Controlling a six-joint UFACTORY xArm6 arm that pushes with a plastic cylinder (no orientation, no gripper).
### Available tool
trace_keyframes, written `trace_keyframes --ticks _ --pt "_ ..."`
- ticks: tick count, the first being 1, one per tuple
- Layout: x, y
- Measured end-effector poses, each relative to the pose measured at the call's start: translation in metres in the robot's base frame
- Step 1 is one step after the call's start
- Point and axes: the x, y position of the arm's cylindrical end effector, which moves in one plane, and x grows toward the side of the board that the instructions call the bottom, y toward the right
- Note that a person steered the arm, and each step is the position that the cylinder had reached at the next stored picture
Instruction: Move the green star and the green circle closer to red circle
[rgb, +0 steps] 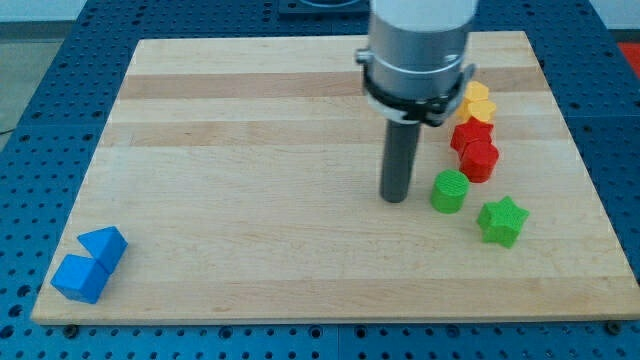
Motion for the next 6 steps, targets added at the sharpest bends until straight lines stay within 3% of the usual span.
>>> trace_keyframes --ticks 2,3,5,6 --pt "0.0 0.063" --pt "0.009 0.04" --pt "0.073 0.046" --pt "0.081 0.087"
